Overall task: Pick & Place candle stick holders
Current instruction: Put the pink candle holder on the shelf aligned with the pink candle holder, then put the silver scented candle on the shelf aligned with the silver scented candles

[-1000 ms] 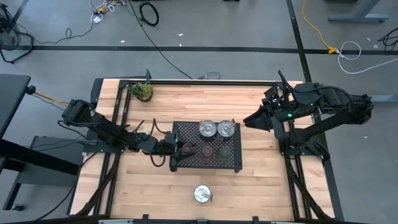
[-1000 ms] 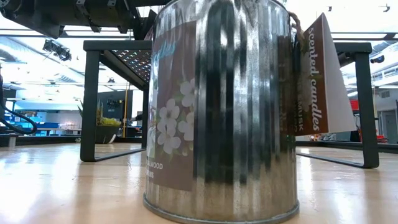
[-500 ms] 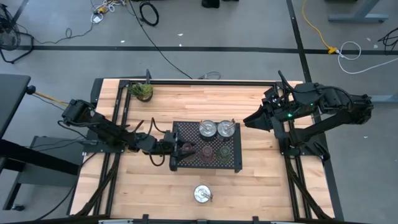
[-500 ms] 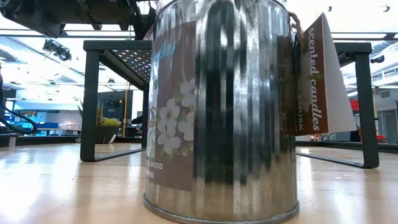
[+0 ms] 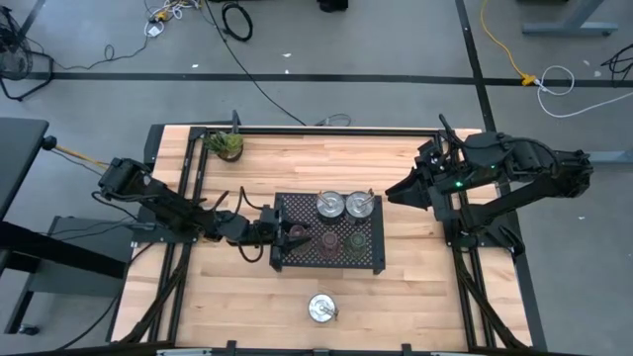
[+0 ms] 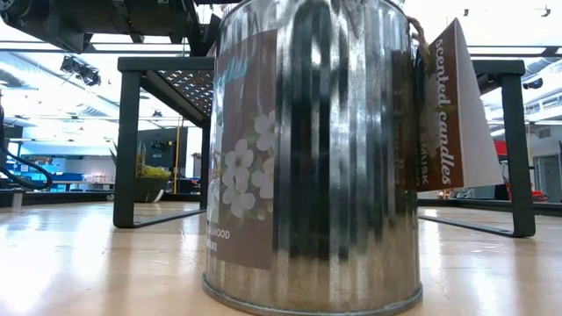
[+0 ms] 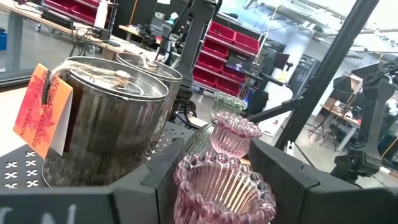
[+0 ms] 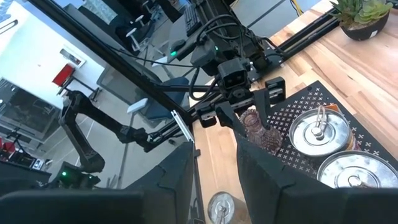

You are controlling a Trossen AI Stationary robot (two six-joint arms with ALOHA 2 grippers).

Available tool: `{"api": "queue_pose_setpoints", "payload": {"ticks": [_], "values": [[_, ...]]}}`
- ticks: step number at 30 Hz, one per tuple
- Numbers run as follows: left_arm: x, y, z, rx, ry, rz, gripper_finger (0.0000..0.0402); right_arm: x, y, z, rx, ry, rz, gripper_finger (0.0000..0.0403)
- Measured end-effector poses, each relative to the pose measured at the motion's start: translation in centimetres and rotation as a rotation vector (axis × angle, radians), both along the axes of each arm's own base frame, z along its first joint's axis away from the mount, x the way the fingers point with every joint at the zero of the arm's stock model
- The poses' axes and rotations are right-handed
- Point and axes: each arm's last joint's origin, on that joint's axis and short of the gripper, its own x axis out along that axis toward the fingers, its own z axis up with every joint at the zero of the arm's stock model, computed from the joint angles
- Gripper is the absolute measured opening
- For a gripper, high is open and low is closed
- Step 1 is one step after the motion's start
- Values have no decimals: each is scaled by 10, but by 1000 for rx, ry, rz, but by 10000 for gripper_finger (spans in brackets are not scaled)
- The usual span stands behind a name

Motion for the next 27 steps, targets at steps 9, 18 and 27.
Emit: {"api": "queue_pose_setpoints", "payload": {"ticks": [9,18,27], "values": [[0,0,0,2,-2,-15,196,1,0,0,-1,3,0,123],[0,1,0,-7,-1,41,266,1,0,-1,5,4,-2,123],[0,2,4,-21,-34,64,293,1,0,-1,4,4,-2,123]]}}
